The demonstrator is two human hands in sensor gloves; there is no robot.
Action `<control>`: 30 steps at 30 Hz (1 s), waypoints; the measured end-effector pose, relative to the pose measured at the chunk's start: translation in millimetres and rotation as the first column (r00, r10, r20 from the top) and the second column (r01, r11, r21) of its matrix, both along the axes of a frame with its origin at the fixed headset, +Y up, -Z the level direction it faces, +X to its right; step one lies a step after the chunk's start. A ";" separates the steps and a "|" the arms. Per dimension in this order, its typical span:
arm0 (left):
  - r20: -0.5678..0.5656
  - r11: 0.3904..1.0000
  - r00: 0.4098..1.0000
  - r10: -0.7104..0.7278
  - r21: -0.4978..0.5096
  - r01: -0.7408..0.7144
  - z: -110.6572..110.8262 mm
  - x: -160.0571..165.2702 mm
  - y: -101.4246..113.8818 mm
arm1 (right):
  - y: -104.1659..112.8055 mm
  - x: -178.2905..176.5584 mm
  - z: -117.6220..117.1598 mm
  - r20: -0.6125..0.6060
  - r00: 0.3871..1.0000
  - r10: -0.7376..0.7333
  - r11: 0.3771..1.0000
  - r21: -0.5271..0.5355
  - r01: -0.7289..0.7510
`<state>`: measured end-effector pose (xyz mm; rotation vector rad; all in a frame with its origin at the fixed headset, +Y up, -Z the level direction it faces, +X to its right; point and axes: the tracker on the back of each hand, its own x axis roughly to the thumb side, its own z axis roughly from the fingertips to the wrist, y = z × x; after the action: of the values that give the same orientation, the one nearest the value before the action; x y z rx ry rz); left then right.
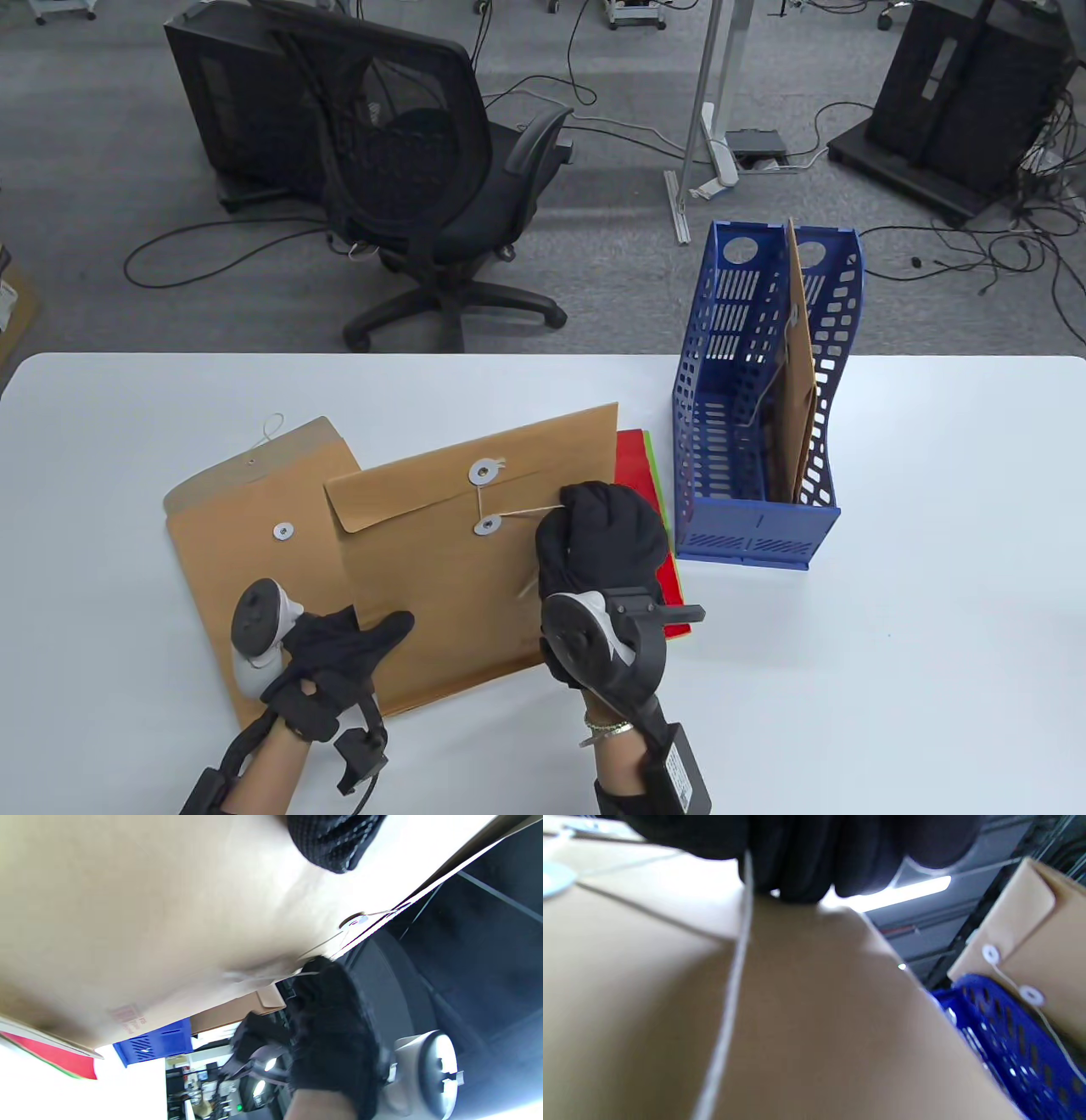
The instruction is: Pull cardstock from document pouches and stack
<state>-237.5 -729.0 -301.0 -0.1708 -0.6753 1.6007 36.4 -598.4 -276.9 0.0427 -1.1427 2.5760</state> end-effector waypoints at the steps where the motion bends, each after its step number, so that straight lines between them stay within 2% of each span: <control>1: 0.000 1.000 1.000 0.021 -0.009 -0.021 -0.3 -0.6 -0.3 | -1.8 -0.7 -1.2 -0.004 1.000 0.011 1.000 -0.013 -0.011; 6: -0.040 0.997 0.997 0.067 -0.038 -0.069 -0.6 -4.5 -2.7 | -20.2 -24.2 -6.7 -0.092 0.984 0.153 0.977 -0.134 -0.165; 9: -0.078 0.994 0.993 0.089 -0.050 -0.093 -0.4 -6.4 -4.0 | -29.9 -46.5 -3.5 -0.177 0.959 0.222 0.956 -0.155 -0.250; 12: -0.107 0.995 0.991 0.081 -0.053 -0.087 -0.1 -8.3 -4.0 | -37.0 -69.9 2.6 -0.236 0.927 0.290 0.932 -0.151 -0.330; 15: -0.120 0.997 0.992 0.043 -0.054 -0.050 -0.3 -9.7 -5.2 | -43.3 -91.7 11.3 -0.253 0.873 0.417 0.886 -0.100 -0.453; 19: -0.123 0.997 0.992 0.039 -0.065 -0.047 -0.6 -9.7 -6.8 | -45.1 -97.8 15.4 -0.256 0.836 0.485 0.855 -0.062 -0.515; 22: -0.150 0.994 0.987 0.064 -0.078 -0.077 -1.0 -12.5 -6.5 | -41.6 -89.2 8.5 -0.370 0.835 0.408 0.862 -0.144 -0.486; 24: -0.158 0.989 0.982 0.102 -0.090 -0.117 -1.8 -15.2 -7.1 | -37.7 -78.2 2.3 -0.420 0.867 0.269 0.889 -0.237 -0.391; 25: -0.155 0.986 0.981 0.120 -0.093 -0.135 -2.2 -16.4 -7.3 | -35.5 -70.2 -0.5 -0.432 0.891 0.144 0.925 -0.260 -0.275; 26: -0.151 0.985 0.980 0.130 -0.094 -0.145 -2.8 -17.2 -7.5 | -33.6 -61.4 -2.1 -0.430 0.903 0.005 0.953 -0.272 -0.135; 28: -0.147 0.985 0.981 0.130 -0.094 -0.145 -3.1 -17.6 -7.5 | -30.5 -49.0 -3.1 -0.398 0.905 -0.152 0.959 -0.283 0.036; 30: -0.141 0.987 0.983 0.120 -0.091 -0.134 -3.3 -17.5 -7.5 | -27.6 -37.8 -3.5 -0.355 0.919 -0.170 0.963 -0.257 0.078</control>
<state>-254.9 -736.6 -304.3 -0.0932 -0.5096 1.7533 -1.4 -626.0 -280.4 0.3777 -0.6694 2.4304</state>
